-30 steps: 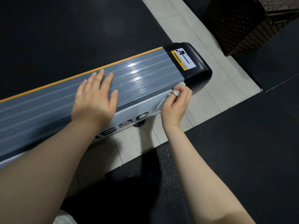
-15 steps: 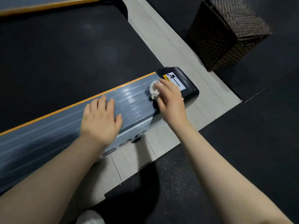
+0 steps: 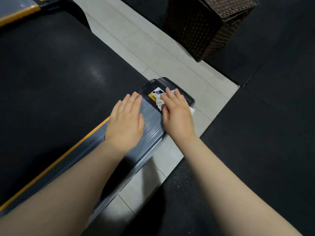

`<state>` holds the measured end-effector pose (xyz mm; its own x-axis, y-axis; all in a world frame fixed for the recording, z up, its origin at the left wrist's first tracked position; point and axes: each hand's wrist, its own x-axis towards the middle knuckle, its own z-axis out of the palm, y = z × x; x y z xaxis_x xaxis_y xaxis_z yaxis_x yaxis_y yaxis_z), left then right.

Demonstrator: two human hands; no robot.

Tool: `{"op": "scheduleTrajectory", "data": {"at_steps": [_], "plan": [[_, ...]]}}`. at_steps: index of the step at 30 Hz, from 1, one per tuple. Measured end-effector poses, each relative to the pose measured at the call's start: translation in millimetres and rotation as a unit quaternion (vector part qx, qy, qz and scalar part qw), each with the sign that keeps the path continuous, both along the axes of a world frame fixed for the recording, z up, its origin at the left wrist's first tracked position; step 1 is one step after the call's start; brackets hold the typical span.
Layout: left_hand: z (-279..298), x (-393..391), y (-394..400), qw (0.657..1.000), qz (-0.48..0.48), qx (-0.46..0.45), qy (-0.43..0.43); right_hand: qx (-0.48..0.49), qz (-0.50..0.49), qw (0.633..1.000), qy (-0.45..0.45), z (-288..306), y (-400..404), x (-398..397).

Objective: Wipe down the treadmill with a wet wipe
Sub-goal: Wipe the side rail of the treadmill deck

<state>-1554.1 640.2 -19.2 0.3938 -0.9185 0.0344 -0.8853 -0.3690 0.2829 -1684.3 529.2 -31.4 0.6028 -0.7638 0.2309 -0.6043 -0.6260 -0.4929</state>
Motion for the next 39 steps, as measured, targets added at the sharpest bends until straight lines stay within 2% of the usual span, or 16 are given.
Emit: {"op": "scheduleTrajectory", "data": {"at_steps": [6, 11, 13, 15, 18, 19, 22, 24, 26, 29, 30, 32, 35, 36, 37, 39], "plan": [[6.0, -4.7, -40.9, 0.997, -0.066, 0.017, -0.026, 0.068, 0.048, 0.995, 0.057, 10.5, 3.2, -5.3], [3.6, -0.7, -39.5, 0.996, -0.09, -0.014, 0.014, 0.044, 0.104, 0.986, 0.122, 14.9, -22.4, -9.3], [7.4, 0.4, -42.7, 0.995, -0.091, 0.018, 0.026, 0.046, 0.119, 0.982, 0.141, 15.5, -40.4, -3.0], [11.7, 1.1, -45.4, 0.994, -0.087, 0.058, 0.031, 0.1, 0.05, 0.982, 0.155, 12.1, -59.3, 4.9], [15.3, 2.8, -46.2, 0.992, -0.08, 0.092, 0.036, 0.2, -0.133, 0.963, 0.121, 13.9, -73.9, 21.7], [16.1, 2.9, -46.2, 0.992, -0.077, 0.096, 0.037, 0.198, -0.121, 0.965, 0.126, 14.4, -71.7, 26.5], [15.2, 3.2, -47.3, 0.992, -0.077, 0.085, 0.045, 0.13, 0.1, 0.977, 0.134, 18.2, -66.7, 36.6], [14.5, 3.6, -47.0, 0.993, -0.08, 0.078, 0.047, 0.126, 0.181, 0.967, 0.127, 20.7, -78.0, 37.6], [15.1, 3.1, -47.7, 0.993, -0.073, 0.076, 0.053, 0.158, 0.166, 0.964, 0.133, 10.6, -96.6, 43.8], [16.3, 1.6, -48.6, 0.993, -0.065, 0.088, 0.049, 0.308, 0.023, 0.943, 0.127, -1.0, -130.6, 69.8], [16.7, 1.0, -48.4, 0.993, -0.066, 0.094, 0.042, 0.328, 0.005, 0.935, 0.132, -0.5, -135.4, 77.5], [17.4, 0.4, -48.4, 0.992, -0.067, 0.105, 0.033, 0.288, 0.087, 0.941, 0.154, 3.7, -133.9, 76.9], [16.8, -0.3, -50.1, 0.992, -0.066, 0.099, 0.037, 0.195, 0.297, 0.93, 0.097, 12.9, -130.5, 49.7], [16.8, -0.7, -50.6, 0.992, -0.066, 0.098, 0.036, 0.195, 0.323, 0.923, 0.081, 9.4, -133.5, 42.1], [16.8, -0.8, -51.0, 0.993, -0.063, 0.098, 0.031, 0.232, 0.299, 0.923, 0.07, 5.3, -140.6, 38.6], [16.5, -1.3, -51.6, 0.993, -0.063, 0.101, 0.019, 0.39, 0.144, 0.906, 0.079, -2.0, -159.2, 33.1]]}}
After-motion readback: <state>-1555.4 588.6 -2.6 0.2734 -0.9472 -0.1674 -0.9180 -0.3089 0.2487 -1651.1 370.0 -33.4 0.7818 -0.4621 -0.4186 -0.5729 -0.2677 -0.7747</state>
